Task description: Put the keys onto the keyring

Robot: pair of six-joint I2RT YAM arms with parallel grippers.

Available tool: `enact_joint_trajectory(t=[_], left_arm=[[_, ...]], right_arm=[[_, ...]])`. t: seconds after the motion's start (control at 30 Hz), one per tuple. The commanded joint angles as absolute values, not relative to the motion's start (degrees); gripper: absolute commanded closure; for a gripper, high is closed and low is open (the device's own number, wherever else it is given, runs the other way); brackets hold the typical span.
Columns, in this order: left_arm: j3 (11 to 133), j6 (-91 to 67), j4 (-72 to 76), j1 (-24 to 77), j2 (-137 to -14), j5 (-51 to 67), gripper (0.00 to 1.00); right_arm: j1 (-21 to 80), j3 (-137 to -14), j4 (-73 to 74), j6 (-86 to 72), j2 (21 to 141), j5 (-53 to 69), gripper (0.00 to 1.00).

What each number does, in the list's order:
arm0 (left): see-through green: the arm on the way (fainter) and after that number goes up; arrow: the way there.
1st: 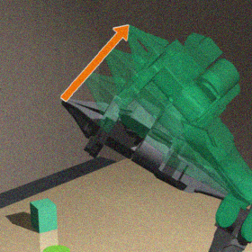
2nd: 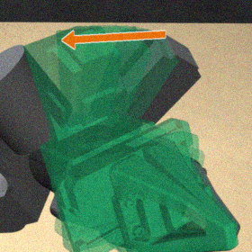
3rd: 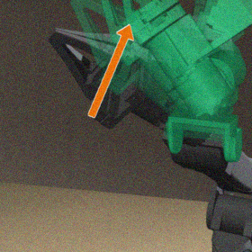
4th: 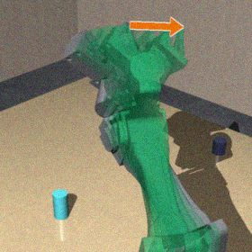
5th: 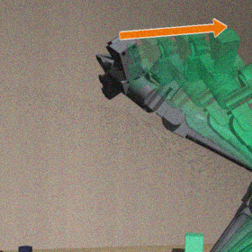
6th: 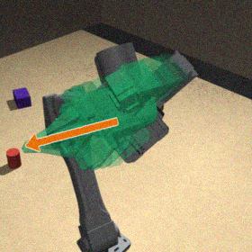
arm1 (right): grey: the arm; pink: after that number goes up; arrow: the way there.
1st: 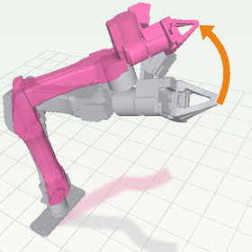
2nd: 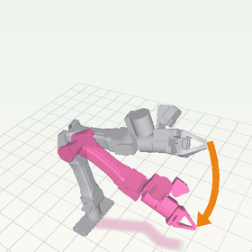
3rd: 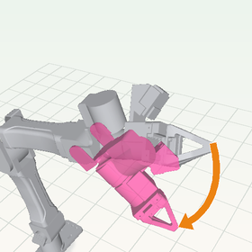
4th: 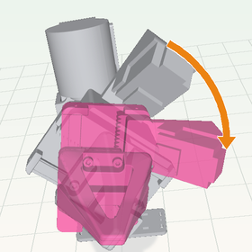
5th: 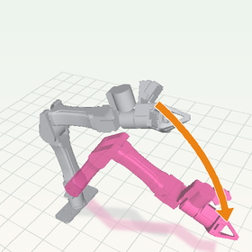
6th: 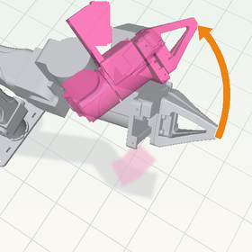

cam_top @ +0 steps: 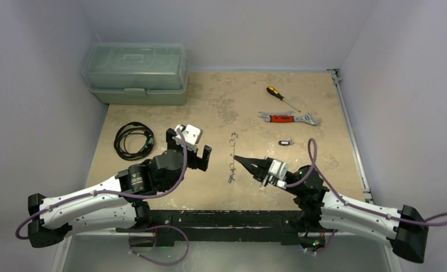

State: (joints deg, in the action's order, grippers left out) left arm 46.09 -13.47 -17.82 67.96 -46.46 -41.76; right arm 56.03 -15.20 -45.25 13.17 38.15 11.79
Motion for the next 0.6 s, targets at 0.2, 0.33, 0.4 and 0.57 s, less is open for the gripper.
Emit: enact_joint_trajectory(t=[0.2,0.33,0.4,0.57], left_arm=[[45.57,-11.99,-18.42,68.03,-42.45,-43.35,0.14],[44.58,-13.16,-18.5,68.03,-41.49,-43.61,0.15],[44.26,-13.72,-18.4,68.03,-41.72,-43.96,0.15],[43.45,-14.0,-16.1,68.03,-43.59,-43.95,0.14]], right_arm=[[69.96,-15.17,-52.1,32.27,43.28,-10.75,1.0],[70.04,-16.5,-51.1,30.34,43.46,-13.25,1.0],[70.01,-17.49,-49.91,29.69,43.51,-16.42,1.0],[69.97,-19.6,-48.25,27.67,43.27,-22.11,1.0]])
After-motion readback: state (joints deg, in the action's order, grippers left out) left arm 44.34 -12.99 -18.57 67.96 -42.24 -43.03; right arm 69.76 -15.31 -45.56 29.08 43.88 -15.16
